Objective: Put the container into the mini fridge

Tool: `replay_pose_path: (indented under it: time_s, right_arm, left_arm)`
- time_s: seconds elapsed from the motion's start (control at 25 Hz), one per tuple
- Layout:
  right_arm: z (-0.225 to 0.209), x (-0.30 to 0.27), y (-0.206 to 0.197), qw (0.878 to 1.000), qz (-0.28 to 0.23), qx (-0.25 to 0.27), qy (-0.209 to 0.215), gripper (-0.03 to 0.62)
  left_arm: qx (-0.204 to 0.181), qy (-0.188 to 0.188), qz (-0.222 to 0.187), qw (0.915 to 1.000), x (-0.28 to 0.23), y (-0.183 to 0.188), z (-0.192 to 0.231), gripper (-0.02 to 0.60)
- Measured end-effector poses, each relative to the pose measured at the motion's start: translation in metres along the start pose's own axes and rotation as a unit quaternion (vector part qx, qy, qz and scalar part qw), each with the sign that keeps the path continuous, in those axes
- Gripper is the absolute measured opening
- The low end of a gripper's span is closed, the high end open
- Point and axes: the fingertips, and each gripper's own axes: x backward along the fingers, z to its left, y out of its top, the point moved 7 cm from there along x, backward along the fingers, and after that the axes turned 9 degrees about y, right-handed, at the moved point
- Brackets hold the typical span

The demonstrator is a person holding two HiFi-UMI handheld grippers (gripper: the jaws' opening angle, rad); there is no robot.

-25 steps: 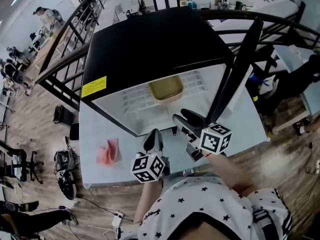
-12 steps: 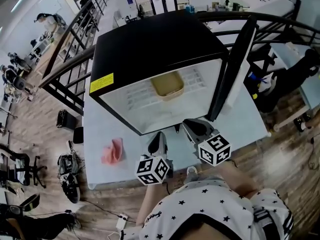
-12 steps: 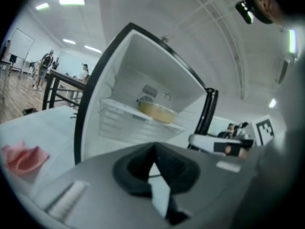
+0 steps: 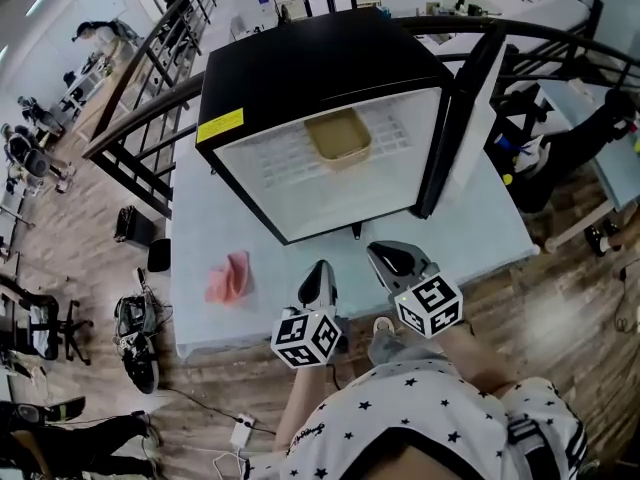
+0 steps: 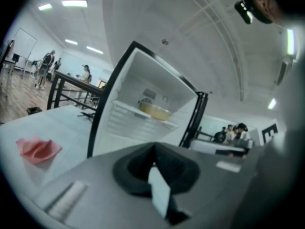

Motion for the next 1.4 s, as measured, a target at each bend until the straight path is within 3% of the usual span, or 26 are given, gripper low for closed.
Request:
replay_pose_path:
  time_s: [0.64,1.4]
  right_arm:
    - [0.083,0.065,-0.03,1.0,0.0,0.011,-0.01,0.031]
    - [0.135,0.099,-0.045,1.0,-0.003,0.02,0.016,0.029]
  left_arm:
    - [0.007,-0.013,0.011,0.9998,0.091,-0.046,-0.013,0.006]
    - [0.015,0.008,0.008,0.9998,0.157,-0.07,-0.015,0.006]
